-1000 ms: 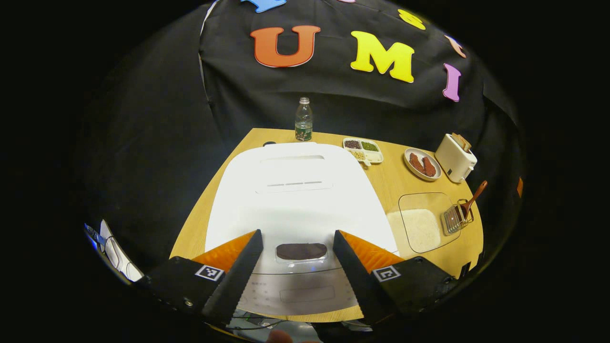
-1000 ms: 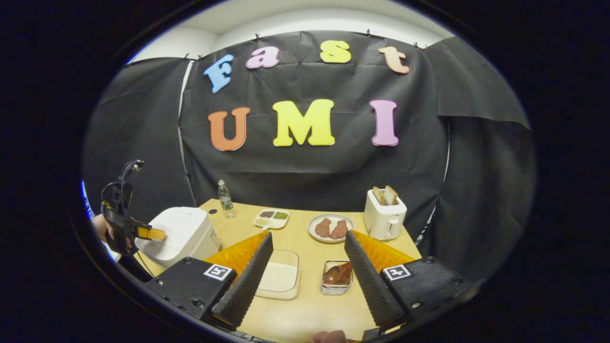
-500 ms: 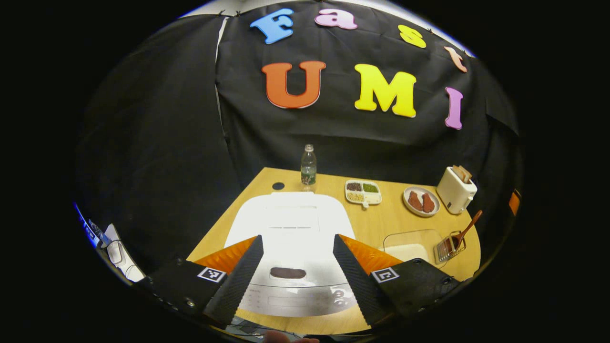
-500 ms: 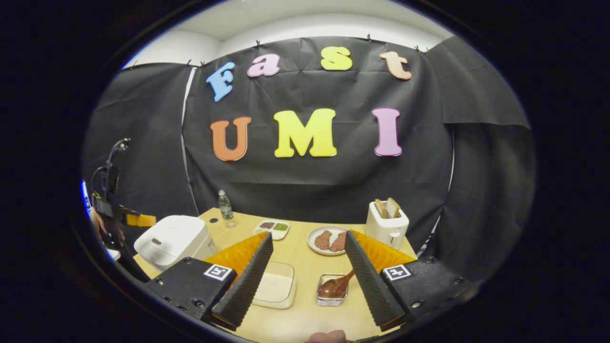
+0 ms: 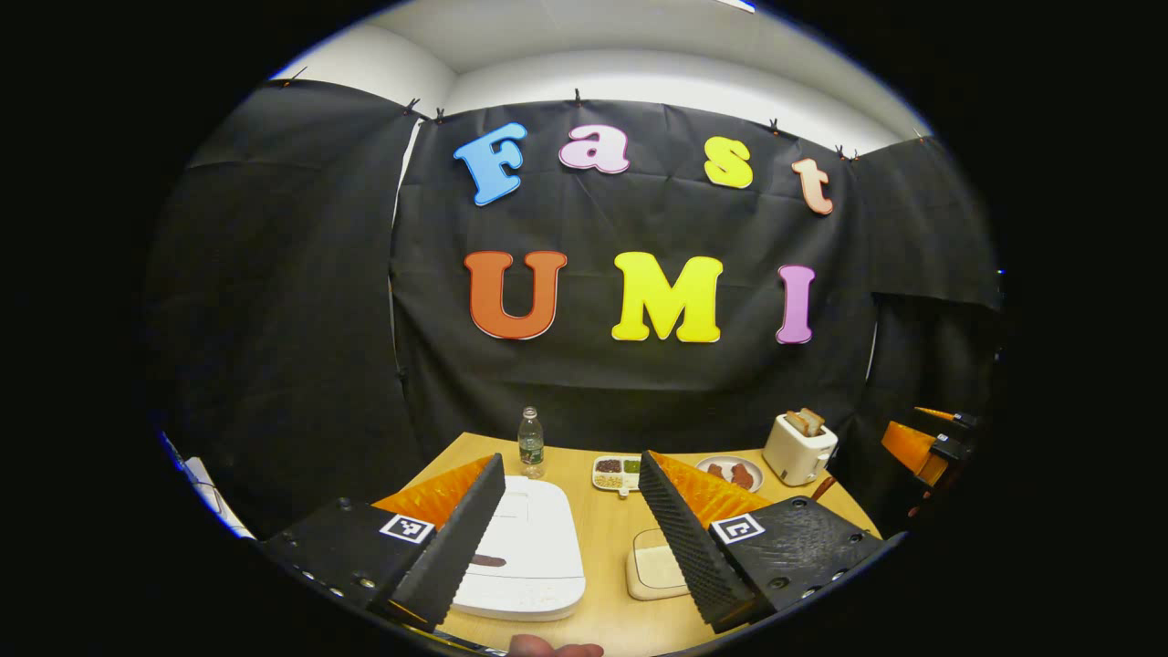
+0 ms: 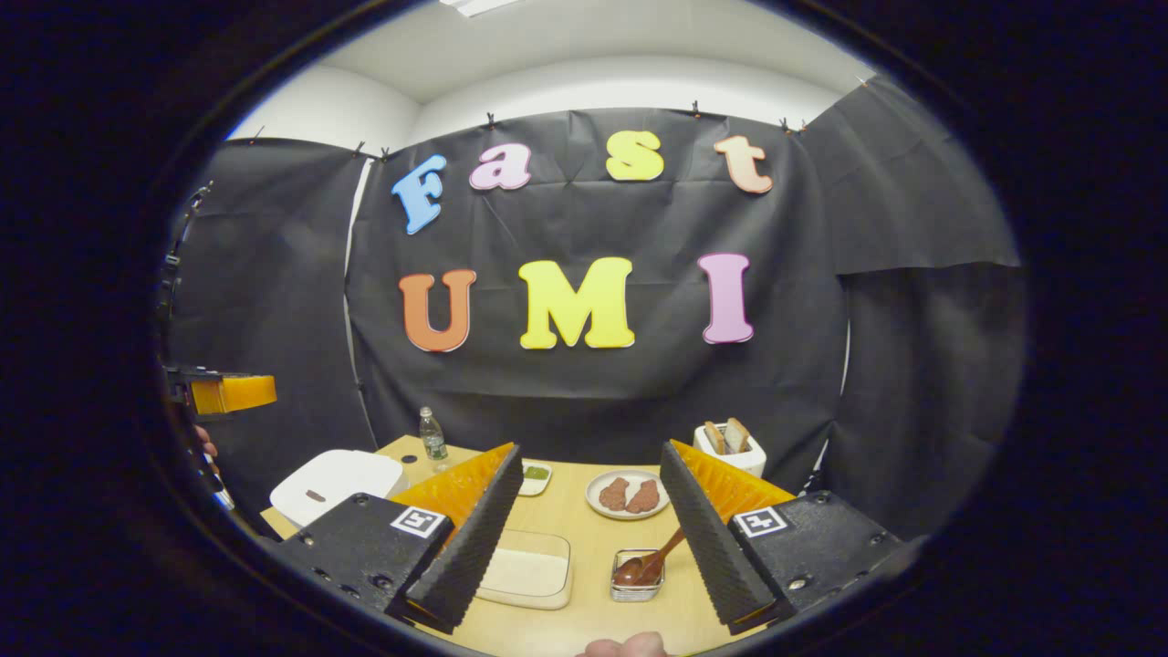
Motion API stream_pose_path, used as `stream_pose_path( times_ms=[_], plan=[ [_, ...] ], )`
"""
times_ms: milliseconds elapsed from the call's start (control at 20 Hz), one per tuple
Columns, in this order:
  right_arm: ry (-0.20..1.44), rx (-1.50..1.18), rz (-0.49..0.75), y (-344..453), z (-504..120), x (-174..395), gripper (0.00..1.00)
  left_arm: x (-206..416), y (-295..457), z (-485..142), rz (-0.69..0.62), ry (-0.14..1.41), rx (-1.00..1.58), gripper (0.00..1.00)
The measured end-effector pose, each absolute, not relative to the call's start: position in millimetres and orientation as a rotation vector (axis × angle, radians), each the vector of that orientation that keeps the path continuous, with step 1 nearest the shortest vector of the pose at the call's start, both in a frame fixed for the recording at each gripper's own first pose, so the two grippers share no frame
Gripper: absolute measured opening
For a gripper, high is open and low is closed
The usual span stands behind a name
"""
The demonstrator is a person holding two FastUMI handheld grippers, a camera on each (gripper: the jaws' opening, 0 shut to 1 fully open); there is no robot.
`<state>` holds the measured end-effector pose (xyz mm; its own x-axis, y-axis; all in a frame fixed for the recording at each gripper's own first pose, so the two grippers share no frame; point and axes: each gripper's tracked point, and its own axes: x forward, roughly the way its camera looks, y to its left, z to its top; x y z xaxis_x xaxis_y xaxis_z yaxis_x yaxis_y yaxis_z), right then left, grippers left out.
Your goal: Close the left gripper, press the button to open the rice cooker; take a wooden spoon from the chopstick holder with the right hand, scoop a spoonful of rice and pour it into the rice cooker, then put the wooden spoon back into the chopstick holder.
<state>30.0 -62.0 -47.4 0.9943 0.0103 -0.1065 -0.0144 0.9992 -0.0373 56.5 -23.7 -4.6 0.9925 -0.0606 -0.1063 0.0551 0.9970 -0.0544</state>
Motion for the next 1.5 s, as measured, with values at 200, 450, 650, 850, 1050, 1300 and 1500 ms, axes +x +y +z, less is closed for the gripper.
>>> stream_pose_path(
  times_ms=[200,450,650,850,1050,1300,1500],
  plan=[
    [0.067,-0.034,-0.05,-41.4,-28.4,-27.3,0.96,4.7,-32.0,11.6,-0.132,0.045,-0.064,0.95],
    [0.055,-0.051,-0.097,-17.3,-24.8,-93.3,0.99,-51.1,-38.5,25.8,-0.193,-0.063,0.013,0.94],
    [0.049,-0.048,-0.111,-6.2,-16.9,-121.7,1.0,-77.8,-44.0,27.6,-0.2,-0.088,0.001,0.94],
    [0.048,-0.05,-0.111,3.0,-14.5,-131.6,0.96,-87.5,-46.5,22.7,-0.195,-0.087,0.016,0.94],
    [0.045,-0.056,-0.094,7.9,-10.4,-132.8,0.96,-84.7,-48.7,16.2,-0.199,-0.071,0.032,0.94],
    [0.042,-0.043,-0.102,9.3,-8.8,-135.3,1.0,-84.9,-47.8,19.1,-0.19,-0.074,0.021,0.94],
    [0.044,-0.049,-0.109,6.0,-8.0,-135.4,1.0,-78.6,-43.5,14.8,-0.164,-0.074,0.031,0.94]
  ],
)
